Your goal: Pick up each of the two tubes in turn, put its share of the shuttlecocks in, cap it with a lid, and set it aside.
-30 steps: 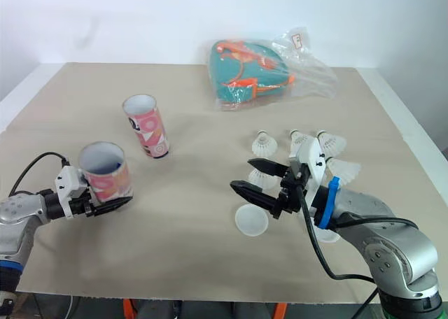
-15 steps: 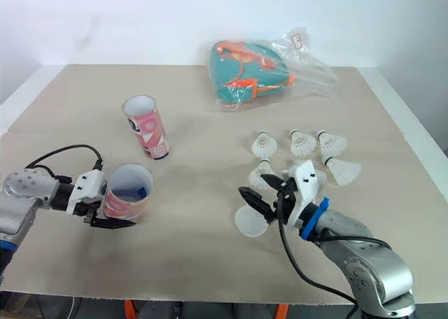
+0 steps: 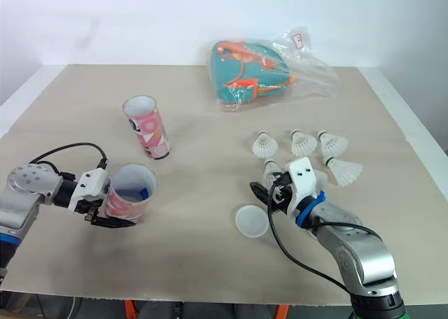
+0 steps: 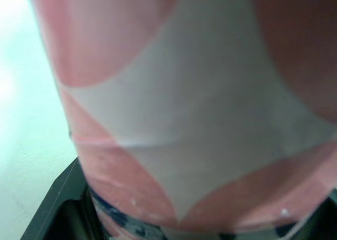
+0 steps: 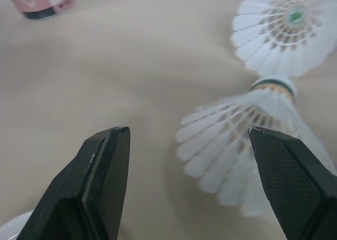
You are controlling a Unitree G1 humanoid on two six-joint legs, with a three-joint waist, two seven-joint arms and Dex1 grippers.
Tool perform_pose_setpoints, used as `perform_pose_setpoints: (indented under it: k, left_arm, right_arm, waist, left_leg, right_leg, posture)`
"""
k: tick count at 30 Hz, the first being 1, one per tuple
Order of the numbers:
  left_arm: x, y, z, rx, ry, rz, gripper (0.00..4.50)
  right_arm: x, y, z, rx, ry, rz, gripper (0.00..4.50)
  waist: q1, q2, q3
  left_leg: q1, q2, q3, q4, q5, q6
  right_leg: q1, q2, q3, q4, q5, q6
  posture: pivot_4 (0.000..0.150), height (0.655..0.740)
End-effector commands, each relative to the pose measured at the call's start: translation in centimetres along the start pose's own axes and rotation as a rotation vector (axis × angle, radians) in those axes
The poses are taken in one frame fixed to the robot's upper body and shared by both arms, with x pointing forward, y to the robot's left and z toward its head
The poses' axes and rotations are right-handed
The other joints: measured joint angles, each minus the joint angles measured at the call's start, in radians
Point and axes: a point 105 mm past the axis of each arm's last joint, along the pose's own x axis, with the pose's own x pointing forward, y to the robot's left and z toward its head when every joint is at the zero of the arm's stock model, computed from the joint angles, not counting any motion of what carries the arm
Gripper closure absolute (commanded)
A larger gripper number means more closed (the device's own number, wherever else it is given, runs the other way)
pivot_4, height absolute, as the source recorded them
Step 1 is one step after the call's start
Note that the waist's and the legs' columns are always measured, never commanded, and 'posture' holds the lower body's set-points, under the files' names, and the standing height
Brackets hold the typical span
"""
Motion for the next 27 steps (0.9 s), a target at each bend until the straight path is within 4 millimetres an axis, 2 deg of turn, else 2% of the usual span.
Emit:
perform_pose_setpoints:
  k: [1, 5, 7, 11, 12, 13, 14, 18, 22, 27]
  left_arm:
    - [2.0, -1.7, -1.5, -0.061, 0.026, -0.107, 1.44]
    - [2.0, -1.7, -1.5, -0.063, 0.022, -0.106, 1.44]
    - [2.1, -1.8, -1.4, -0.066, 0.019, -0.106, 1.46]
    - [2.1, -1.9, -1.3, -0.078, 0.015, -0.111, 1.46]
    - [2.1, -2.0, -1.4, -0.085, 0.016, -0.116, 1.46]
    - [2.0, -2.0, -1.5, -0.093, 0.022, -0.121, 1.46]
    - [2.0, -2.1, -1.6, -0.102, 0.030, -0.127, 1.46]
    - [2.0, -2.6, -2.3, -0.128, 0.054, -0.148, 1.46]
    - [2.3, -2.9, -2.8, -0.154, 0.056, -0.171, 1.46]
    - [2.7, -2.7, -3.0, -0.154, 0.053, -0.180, 1.46]
  right_arm:
    - [0.1, -0.7, 1.1, -0.010, -0.030, -0.040, 0.61]
    - [0.5, -1.4, 0.5, -0.005, 0.006, -0.094, 0.61]
    - [0.7, -2.3, 0.2, -0.010, 0.027, -0.149, 1.14]
    - [0.8, -2.7, 0.6, 0.001, 0.017, -0.164, 2.94]
    - [0.8, -2.5, 0.8, 0.008, 0.006, -0.153, 3.27]
    - [0.8, -2.3, 1.1, 0.012, -0.005, -0.135, 3.95]
    - [0.8, -2.0, 1.3, 0.009, -0.013, -0.121, 4.35]
    - [0.4, 0.4, 2.8, 0.015, -0.081, 0.018, 4.44]
    - [-0.6, 3.9, 4.3, -0.018, -0.144, 0.216, 4.44]
    - [-1.8, 7.0, 6.3, -0.013, -0.197, 0.447, 4.44]
  waist:
    - [0.001, 0.000, 0.000]
    - [0.002, 0.000, 0.000]
    - [0.002, 0.000, 0.000]
    - [0.002, 0.001, -0.001]
    - [0.002, 0.002, -0.001]
    - [0.002, 0.002, -0.001]
    - [0.002, 0.002, -0.001]
    - [0.001, 0.003, -0.001]
    - [0.001, 0.004, -0.002]
    - [0.001, 0.005, -0.003]
  left_leg:
    - [0.000, 0.000, 0.000, 0.000, 0.000, 0.000]
    - [0.000, 0.000, 0.000, 0.000, 0.000, 0.000]
    - [0.000, 0.000, 0.000, 0.000, 0.000, 0.000]
    - [0.000, 0.000, 0.000, 0.000, 0.000, 0.000]
    - [0.000, 0.000, 0.000, 0.000, 0.000, 0.000]
    - [0.000, 0.000, 0.000, 0.000, 0.000, 0.000]
    - [0.000, 0.000, 0.000, 0.000, 0.000, 0.000]
    - [0.000, 0.000, 0.000, 0.000, 0.000, 0.000]
    - [0.000, 0.000, 0.000, 0.000, -0.001, 0.001]
    - [0.000, 0.000, 0.000, 0.000, -0.001, 0.001]
  right_leg:
    - [0.000, 0.000, 0.000, 0.000, 0.000, 0.000]
    - [0.000, 0.000, 0.000, 0.000, 0.000, 0.000]
    - [0.000, 0.000, 0.000, 0.000, 0.000, 0.000]
    - [0.000, 0.000, 0.000, 0.000, 0.000, 0.000]
    - [0.000, 0.000, 0.000, 0.000, 0.000, 0.000]
    - [0.000, 0.000, 0.000, 0.000, 0.000, 0.000]
    - [0.000, 0.000, 0.000, 0.000, 0.000, 0.000]
    - [0.000, 0.000, 0.000, 0.000, 0.000, 0.000]
    - [0.000, 0.000, 0.000, 0.000, -0.001, 0.000]
    - [0.001, 0.000, 0.000, 0.000, -0.001, 0.000]
  posture:
    - [0.150, 0.7400]
    - [0.150, 0.7400]
    - [0.150, 0.7400]
    - [0.150, 0.7400]
    - [0.150, 0.7400]
    - [0.150, 0.7400]
    - [0.150, 0.7400]
    - [0.150, 0.7400]
    - [0.150, 0.7400]
    - [0.150, 0.7400]
